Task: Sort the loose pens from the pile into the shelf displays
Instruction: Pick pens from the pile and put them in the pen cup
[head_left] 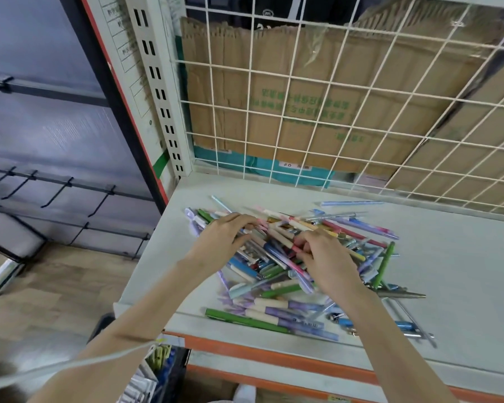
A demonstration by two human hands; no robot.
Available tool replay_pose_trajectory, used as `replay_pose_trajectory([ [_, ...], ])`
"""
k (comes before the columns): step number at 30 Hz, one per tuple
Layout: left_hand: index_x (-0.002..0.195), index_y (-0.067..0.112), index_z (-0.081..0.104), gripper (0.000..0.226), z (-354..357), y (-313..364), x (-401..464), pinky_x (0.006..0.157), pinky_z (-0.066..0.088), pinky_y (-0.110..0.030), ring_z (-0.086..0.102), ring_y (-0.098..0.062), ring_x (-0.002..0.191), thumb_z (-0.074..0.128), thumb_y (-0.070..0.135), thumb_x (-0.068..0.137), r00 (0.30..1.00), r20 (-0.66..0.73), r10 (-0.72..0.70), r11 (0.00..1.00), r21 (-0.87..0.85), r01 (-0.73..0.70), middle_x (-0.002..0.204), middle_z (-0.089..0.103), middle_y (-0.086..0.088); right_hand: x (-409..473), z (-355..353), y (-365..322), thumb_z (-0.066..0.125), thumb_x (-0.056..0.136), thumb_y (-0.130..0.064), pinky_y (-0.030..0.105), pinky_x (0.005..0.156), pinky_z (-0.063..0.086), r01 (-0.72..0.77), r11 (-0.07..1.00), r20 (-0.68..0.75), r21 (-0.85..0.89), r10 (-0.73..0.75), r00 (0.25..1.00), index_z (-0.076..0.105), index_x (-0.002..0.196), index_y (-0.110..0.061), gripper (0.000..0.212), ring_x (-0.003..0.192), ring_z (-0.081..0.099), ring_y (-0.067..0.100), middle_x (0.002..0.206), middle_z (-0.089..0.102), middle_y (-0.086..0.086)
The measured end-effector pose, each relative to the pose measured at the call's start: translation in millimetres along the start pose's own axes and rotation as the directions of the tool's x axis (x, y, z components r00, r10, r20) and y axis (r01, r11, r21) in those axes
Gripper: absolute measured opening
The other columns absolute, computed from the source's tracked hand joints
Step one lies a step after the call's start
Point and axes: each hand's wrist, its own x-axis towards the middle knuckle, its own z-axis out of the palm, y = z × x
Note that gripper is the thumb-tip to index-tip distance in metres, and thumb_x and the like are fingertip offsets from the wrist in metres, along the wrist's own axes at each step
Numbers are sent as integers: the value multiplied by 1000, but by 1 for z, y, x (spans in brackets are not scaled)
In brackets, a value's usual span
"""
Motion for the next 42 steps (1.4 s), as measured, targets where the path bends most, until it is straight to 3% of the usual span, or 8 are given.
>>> replay_pose_trajectory([
  [4,109,7,61,28,-2,-11,3,93,42,-40,55,-27,105,61,26,88,997,19,-79,994,79,77,112,57,-8,-1,-1,3,51,95,-13,31,85,46,-19,998,19,52,18,1000,61,117,-9,24,94,57,22,110,54,9],
  [10,107,21,60,35,-11,-17,12,98,36,-40,51,-20,111,56,49,86,961,118,-249,955,196,223,113,61,3,-2,-4,8,55,93,-13,19,70,35,-12,986,-42,168,20,999,64,113,-10,23,77,50,13,102,50,2],
  [17,85,21,65,15,-17,-14,21,89,45,-36,60,-12,91,74,30,77,944,146,-296,949,-64,308,83,64,15,-4,-6,10,56,92,-10,3,63,36,15,963,-52,270,-1,999,64,114,-9,24,67,44,2,95,47,1],
  [24,77,20,61,13,-17,-10,21,79,47,-25,60,1,79,74,18,78,963,129,-236,949,-182,257,78,64,15,-4,-12,10,53,94,-16,19,64,43,1,925,-9,380,3,1000,65,106,-9,19,79,61,25,97,67,9],
  [28,82,27,54,19,-19,-1,22,73,45,-22,62,-11,82,71,19,82,969,106,-225,934,-262,245,82,64,11,-5,-13,11,56,92,-17,12,62,43,-24,889,3,457,26,1000,66,102,-12,15,76,60,13,81,62,-8],
  [33,99,25,59,17,-15,4,24,91,41,-38,59,-18,90,67,26,85,972,136,-192,974,-98,206,87,60,14,-5,-10,11,58,91,-15,2,58,41,-25,877,25,480,14,1000,63,106,-12,16,73,55,5,90,61,-4],
  [36,105,28,64,33,-10,3,23,95,26,-34,48,-11,103,67,47,79,973,112,-201,973,141,185,106,55,7,-5,-9,11,59,91,-14,-1,59,39,-28,875,35,483,13,999,63,107,-12,17,73,53,0,93,62,-3],
  [42,91,20,66,24,-14,7,23,93,29,-31,53,-14,97,74,37,75,980,130,-149,988,60,142,100,59,6,-5,-8,13,58,91,-13,1,65,40,-12,877,40,480,-8,999,64,107,-10,18,75,53,-2,92,61,-5],
])
